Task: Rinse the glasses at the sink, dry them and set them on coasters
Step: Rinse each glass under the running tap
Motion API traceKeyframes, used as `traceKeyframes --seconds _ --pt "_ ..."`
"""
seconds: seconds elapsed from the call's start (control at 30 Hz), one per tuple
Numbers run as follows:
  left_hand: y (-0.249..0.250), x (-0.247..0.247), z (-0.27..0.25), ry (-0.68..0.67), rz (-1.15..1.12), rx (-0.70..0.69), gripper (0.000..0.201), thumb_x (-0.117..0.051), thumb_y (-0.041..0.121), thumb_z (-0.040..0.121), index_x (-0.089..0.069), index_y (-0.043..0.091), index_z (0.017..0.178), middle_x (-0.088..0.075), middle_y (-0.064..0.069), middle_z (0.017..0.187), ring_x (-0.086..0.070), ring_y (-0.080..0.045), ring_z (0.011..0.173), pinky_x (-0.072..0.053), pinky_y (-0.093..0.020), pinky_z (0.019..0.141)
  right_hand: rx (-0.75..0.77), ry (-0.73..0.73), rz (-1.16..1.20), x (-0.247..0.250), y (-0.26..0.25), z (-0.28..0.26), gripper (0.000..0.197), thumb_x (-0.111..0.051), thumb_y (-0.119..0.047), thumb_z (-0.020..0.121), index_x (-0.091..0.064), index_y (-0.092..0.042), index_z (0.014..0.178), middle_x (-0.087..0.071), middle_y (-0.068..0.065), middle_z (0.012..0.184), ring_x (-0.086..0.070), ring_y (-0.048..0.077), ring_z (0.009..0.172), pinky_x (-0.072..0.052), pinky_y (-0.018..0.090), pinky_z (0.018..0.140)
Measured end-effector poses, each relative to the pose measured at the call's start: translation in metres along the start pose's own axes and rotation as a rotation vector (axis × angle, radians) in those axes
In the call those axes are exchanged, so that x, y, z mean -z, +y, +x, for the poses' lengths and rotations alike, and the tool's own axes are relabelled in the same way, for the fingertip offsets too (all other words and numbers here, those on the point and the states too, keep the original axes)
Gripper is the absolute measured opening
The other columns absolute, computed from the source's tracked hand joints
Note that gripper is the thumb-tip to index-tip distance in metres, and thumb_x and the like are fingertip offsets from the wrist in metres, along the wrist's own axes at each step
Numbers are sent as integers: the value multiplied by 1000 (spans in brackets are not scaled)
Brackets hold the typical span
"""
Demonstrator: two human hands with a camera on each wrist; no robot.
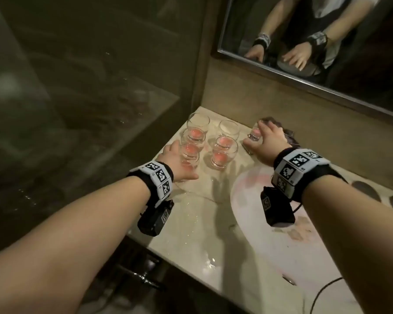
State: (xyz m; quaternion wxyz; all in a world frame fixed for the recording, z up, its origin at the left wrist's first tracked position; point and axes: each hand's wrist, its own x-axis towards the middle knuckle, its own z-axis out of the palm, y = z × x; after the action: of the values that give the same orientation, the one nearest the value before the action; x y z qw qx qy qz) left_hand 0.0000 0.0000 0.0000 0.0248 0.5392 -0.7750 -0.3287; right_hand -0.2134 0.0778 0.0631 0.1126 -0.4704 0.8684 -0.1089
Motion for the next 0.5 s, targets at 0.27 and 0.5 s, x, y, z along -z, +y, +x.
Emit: traceKeyframes --seconds 0.27,0.5 --pt "1 -21 10 74 -7 19 101 -77 36 71 -12 20 146 -21 -9 147 -42 -30 126 -39 -38 101 -34 3 4 -11 20 -7 67 -52 -49 91 -26 -25 148 -12 5 158 -8 27 146 -18 46 117" --pt "12 -20 1 139 -63 117 79 -73 32 76 -30 12 140 -30 -11 143 -50 -31 117 -42 -37 94 -28 -13 -1 4 58 -16 69 -52 -47 91 -22 -24 149 -9 6 159 -6 25 146 -16 45 117"
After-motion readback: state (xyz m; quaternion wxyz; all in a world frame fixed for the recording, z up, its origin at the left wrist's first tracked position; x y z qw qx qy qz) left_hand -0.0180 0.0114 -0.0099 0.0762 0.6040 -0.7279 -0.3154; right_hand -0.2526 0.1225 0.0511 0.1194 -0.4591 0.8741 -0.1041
